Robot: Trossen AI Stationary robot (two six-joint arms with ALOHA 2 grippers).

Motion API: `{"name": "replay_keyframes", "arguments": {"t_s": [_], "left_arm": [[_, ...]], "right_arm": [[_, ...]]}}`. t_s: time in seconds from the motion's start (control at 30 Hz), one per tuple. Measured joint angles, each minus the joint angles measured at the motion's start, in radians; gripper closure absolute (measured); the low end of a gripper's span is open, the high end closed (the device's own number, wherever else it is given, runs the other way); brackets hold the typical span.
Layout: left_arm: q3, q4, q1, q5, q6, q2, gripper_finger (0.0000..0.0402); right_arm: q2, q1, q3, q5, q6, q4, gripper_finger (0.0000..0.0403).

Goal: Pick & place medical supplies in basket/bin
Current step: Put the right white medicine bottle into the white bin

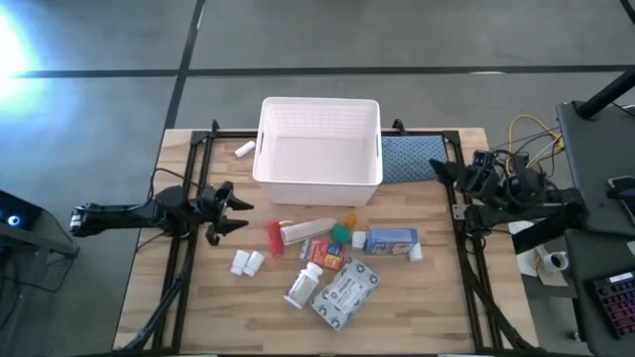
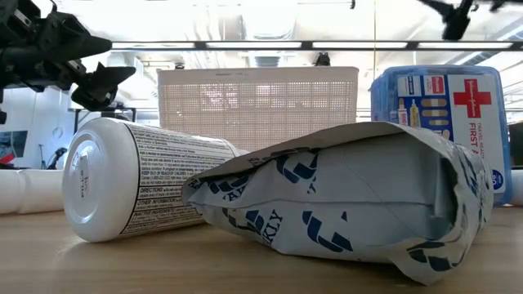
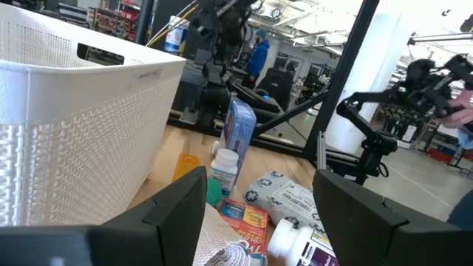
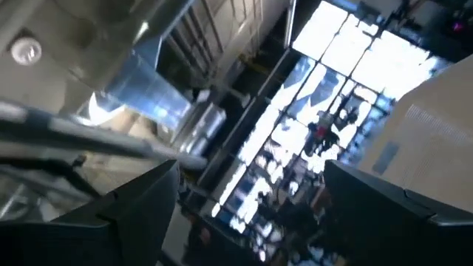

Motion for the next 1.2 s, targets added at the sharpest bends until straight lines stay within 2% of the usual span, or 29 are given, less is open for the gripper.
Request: {"name": "replay_keyframes", "arguments": {"t_s": [0.1,0.17,0.3,0.43,0.5,0.57,0.73,0.9,1.0,1.2], "left_arm": [[0.0,0.0,0.0,0.0,0.0,0.0,0.0173],[0.0,0.0,0.0,0.0,0.0,0.0,0.0173],[0.0,0.0,0.0,0.0,0.0,0.0,0.0173],[0.0,0.0,0.0,0.0,0.0,0.0,0.0173],[0.0,0.0,0.0,0.0,0.0,0.0,0.0173],[0.0,0.0,0.0,0.0,0.0,0.0,0.0173],[0.0,0.0,0.0,0.0,0.0,0.0,0.0173],[0.0,0.0,0.0,0.0,0.0,0.0,0.0173],[0.0,0.0,0.0,0.0,0.0,0.0,0.0173],[0.0,0.0,0.0,0.0,0.0,0.0,0.0173]], "right_arm": [[0.09,0.0,0.142,-0.124,0.029,-0.267,0.0076],[0.159,0.001,0.222,-0.147,0.134,-0.482,0.0076],[0.317,0.0,0.351,-0.207,0.294,-0.796,0.0076],[0.447,0.004,0.461,-0.394,0.356,-1.026,0.0076],[0.507,0.026,0.504,-0.491,0.375,-1.082,0.0076],[0.557,0.063,0.541,-0.539,0.415,-1.107,0.0077],[0.661,0.187,0.635,-0.541,0.483,-1.148,0.0077],[0.755,0.366,0.693,-0.544,0.647,-1.288,0.0077],[0.806,0.495,0.694,-0.562,0.76,-1.349,0.0077],[0.856,0.729,0.602,-0.563,1.06,-1.336,0.0077]]}}
